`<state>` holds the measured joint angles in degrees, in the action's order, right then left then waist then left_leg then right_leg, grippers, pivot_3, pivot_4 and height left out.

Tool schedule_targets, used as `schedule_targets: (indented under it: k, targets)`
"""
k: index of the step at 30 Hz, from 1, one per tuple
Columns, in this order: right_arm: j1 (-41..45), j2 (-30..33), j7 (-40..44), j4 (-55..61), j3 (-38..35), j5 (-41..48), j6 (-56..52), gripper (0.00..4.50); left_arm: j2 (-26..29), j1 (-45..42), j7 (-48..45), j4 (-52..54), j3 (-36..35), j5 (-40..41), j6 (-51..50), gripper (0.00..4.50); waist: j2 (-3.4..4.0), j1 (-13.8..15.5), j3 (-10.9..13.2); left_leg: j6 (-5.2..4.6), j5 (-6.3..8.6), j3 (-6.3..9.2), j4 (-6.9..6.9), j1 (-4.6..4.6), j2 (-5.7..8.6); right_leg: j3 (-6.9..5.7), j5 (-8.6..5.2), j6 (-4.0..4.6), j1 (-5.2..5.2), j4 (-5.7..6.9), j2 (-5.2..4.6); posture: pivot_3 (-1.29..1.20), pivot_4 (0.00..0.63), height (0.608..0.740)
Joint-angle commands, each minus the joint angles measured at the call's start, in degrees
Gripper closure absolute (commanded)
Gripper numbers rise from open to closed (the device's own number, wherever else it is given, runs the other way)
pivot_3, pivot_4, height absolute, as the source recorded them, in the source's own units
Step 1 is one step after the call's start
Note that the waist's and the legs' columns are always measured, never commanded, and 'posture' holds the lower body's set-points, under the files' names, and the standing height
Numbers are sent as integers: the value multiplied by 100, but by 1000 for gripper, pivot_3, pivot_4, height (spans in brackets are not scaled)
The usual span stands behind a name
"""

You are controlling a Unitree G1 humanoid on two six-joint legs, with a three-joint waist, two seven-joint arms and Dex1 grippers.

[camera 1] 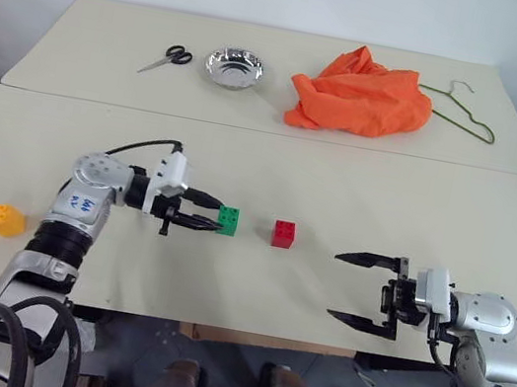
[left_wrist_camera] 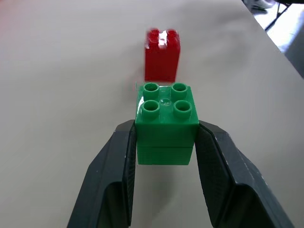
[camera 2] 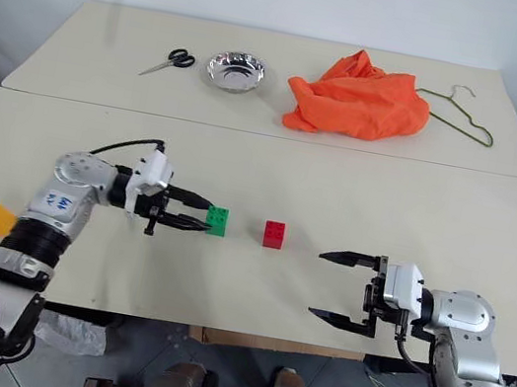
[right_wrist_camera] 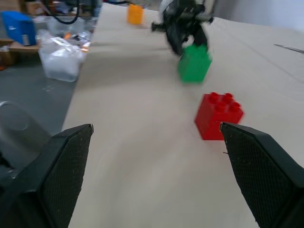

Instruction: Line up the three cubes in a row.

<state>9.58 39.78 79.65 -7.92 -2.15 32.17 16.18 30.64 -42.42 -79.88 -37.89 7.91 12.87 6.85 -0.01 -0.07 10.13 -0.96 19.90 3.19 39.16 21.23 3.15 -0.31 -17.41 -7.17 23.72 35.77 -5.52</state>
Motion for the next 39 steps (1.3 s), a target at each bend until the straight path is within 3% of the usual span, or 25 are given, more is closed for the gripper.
schedule_targets:
  k: [1,11,20,22,27,31,35,39]
  targets:
    - [-156,-76,-648,11,-817,200,-20,0,-184,-261,-53,-507,50,-233,465,2982,0,27,0,-2,-1,2,2,-1,3,-1,0,0,-1,4,-3,0,150,740]
    - [-777,-135,-717,238,-1096,15,58,0,-394,-496,-66,-1046,-94,-244,727,2982,0,144,0,-14,-10,-1,5,-4,17,8,8,-15,-8,4,-2,0,150,740]
    - [-550,-283,-610,411,-849,77,-219,0,-139,-387,-339,-508,-540,178,560,265,0,113,0,-11,-13,-1,4,-1,14,9,8,-15,-2,7,-2,0,150,740]
    - [-481,-301,-580,470,-799,120,-319,0,48,-203,-440,-167,-656,286,531,23,0,103,0,-8,-14,-1,3,0,8,10,8,-15,-1,7,-10,0,150,740]
    - [-14,-402,-474,555,-462,148,-782,0,895,848,376,1739,-1661,929,-597,23,-1,-41,0,-1,-12,-2,-4,-1,-6,33,7,-12,5,6,-12,0,150,740]
    - [581,-749,-507,492,-89,43,-975,0,1110,2648,2012,3579,-3693,1609,-1575,23,0,-119,0,3,-11,5,-5,-2,-7,63,5,-9,3,6,-13,0,150,740]
    - [1067,-1036,-390,414,76,80,-1024,0,100,4607,3404,4871,-5292,1844,-1553,23,2,-150,0,3,-6,8,-15,-3,-11,64,1,-2,4,-1,-12,0,150,740]
    - [1224,-1130,-122,471,254,65,-1042,0,-833,5579,4322,5612,-5946,1940,-1272,23,-28,22,-1,1,-2,14,-7,-3,-11,55,1,-2,-7,-17,-13,0,150,740]
